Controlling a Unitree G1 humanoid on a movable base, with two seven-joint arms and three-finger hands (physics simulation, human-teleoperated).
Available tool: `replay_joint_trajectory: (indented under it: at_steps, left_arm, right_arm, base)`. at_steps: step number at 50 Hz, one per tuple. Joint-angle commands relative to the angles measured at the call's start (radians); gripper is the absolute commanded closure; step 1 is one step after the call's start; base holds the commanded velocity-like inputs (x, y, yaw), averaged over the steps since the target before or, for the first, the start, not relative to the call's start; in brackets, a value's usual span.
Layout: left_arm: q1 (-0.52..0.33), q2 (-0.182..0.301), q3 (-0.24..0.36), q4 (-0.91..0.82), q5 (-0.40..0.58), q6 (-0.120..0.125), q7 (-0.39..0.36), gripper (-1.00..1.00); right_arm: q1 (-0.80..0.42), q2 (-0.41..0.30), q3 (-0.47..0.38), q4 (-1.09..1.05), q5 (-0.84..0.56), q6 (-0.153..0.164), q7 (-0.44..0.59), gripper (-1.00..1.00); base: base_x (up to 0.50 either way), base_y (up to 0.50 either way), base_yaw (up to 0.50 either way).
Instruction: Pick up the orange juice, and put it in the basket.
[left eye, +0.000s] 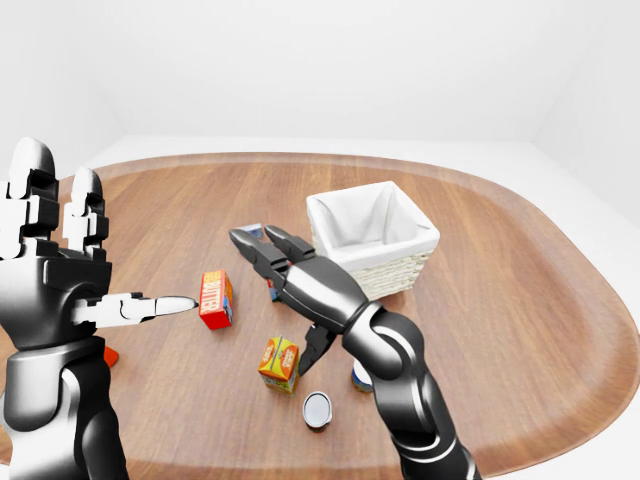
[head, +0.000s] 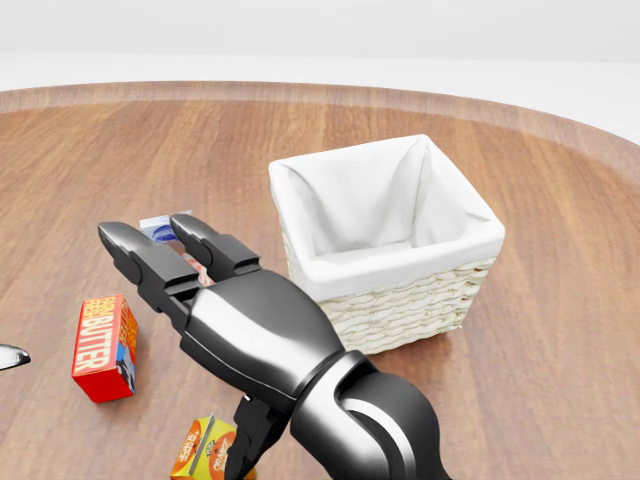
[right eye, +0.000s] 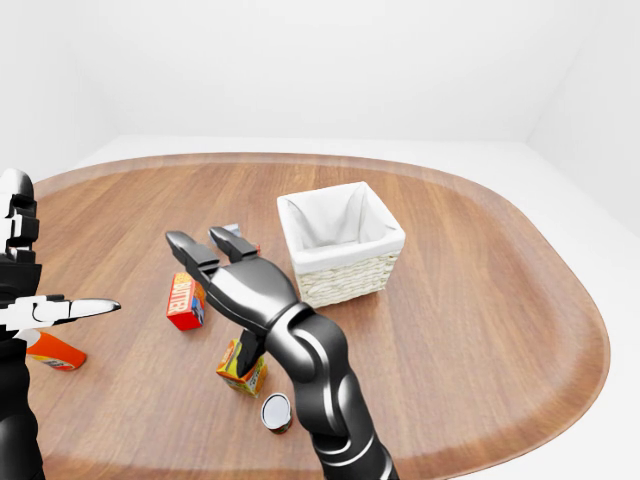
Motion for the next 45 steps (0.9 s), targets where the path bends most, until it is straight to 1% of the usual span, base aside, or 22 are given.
replay_joint_trajectory:
  at_steps: [1, 2, 4, 7, 8, 10, 13, 15, 18, 19, 20, 23, 25, 29, 45]
  left_arm:
    - [0.0, 0.0, 0.0, 0.0, 0.0, 0.0, 0.0, -1.0]
    - [0.0, 0.0, 0.0, 0.0, 0.0, 0.0, 0.0, -1.0]
    - [0.0, 0.0, 0.0, 0.0, 0.0, 0.0, 0.0, -1.0]
    - [0.0, 0.0, 0.0, 0.0, 0.0, 0.0, 0.001, -1.0]
    - [0.0, 0.0, 0.0, 0.0, 0.0, 0.0, 0.0, -1.0]
    - [0.0, 0.0, 0.0, 0.0, 0.0, 0.0, 0.0, -1.0]
    - [0.0, 0.0, 0.0, 0.0, 0.0, 0.0, 0.0, -1.0]
    - [0.0, 0.0, 0.0, 0.0, 0.0, 0.0, 0.0, -1.0]
    - [0.0, 0.0, 0.0, 0.0, 0.0, 0.0, 0.0, -1.0]
    - [0.0, 0.0, 0.0, 0.0, 0.0, 0.0, 0.0, -1.0]
    - [0.0, 0.0, 0.0, 0.0, 0.0, 0.0, 0.0, -1.0]
    - [0.0, 0.0, 0.0, 0.0, 0.0, 0.0, 0.0, -1.0]
    - [0.0, 0.0, 0.0, 0.0, 0.0, 0.0, 0.0, -1.0]
    - [0.0, 0.0, 0.0, 0.0, 0.0, 0.0, 0.0, -1.0]
    - [0.0, 0.0, 0.0, 0.0, 0.0, 0.0, 0.0, -1.0]
  right_arm:
    - [0.01, -0.009, 0.007, 0.059, -0.036, -0.113, -0.021, -1.0]
    - [0.005, -0.01, 0.004, 0.069, -0.034, -0.131, -0.035, -1.0]
    - [0.002, -0.013, -0.001, 0.082, -0.047, -0.131, -0.023, -1.0]
    - [-0.019, -0.013, -0.019, 0.1, -0.041, -0.131, -0.046, -1.0]
    - [-0.042, -0.029, -0.029, 0.118, -0.044, -0.131, -0.05, -1.0]
    - [-0.054, -0.028, -0.045, 0.137, -0.048, -0.131, -0.063, -1.0]
    - [-0.084, -0.046, -0.065, 0.18, -0.038, -0.131, -0.087, -1.0]
    - [-0.075, -0.041, -0.071, 0.186, -0.067, -0.131, -0.067, -1.0]
    - [-0.045, -0.033, -0.058, 0.178, -0.087, -0.131, -0.05, -1.0]
    - [-0.025, -0.028, -0.045, 0.17, -0.092, -0.131, -0.029, -1.0]
    - [0.018, 0.014, -0.038, 0.147, -0.098, -0.131, 0.017, -1.0]
    - [0.01, -0.021, -0.011, 0.142, -0.082, -0.131, 0.021, -1.0]
    - [0.021, -0.017, -0.005, 0.134, -0.074, -0.131, 0.025, -1.0]
    - [0.04, -0.039, 0.009, 0.135, -0.085, -0.131, 0.025, -1.0]
    - [0.035, -0.039, 0.003, 0.19, -0.087, -0.131, 0.025, -1.0]
  base:
    - [0.0, 0.0, 0.0]
    - [0.0, 0.0, 0.0]
    - [0.0, 0.0, 0.0]
    - [0.0, 0.0, 0.0]
    - [0.0, 0.0, 0.0]
    - [0.0, 0.0, 0.0]
    - [0.0, 0.0, 0.0]
    - [0.0, 0.0, 0.0]
    - [0.0, 0.0, 0.0]
    - [0.0, 0.0, 0.0]
    - [0.0, 0.0, 0.0]
    - [0.0, 0.0, 0.0]
    - [0.0, 0.0, 0.0]
    - [0.0, 0.0, 0.0]
    - [0.0, 0.0, 0.0]
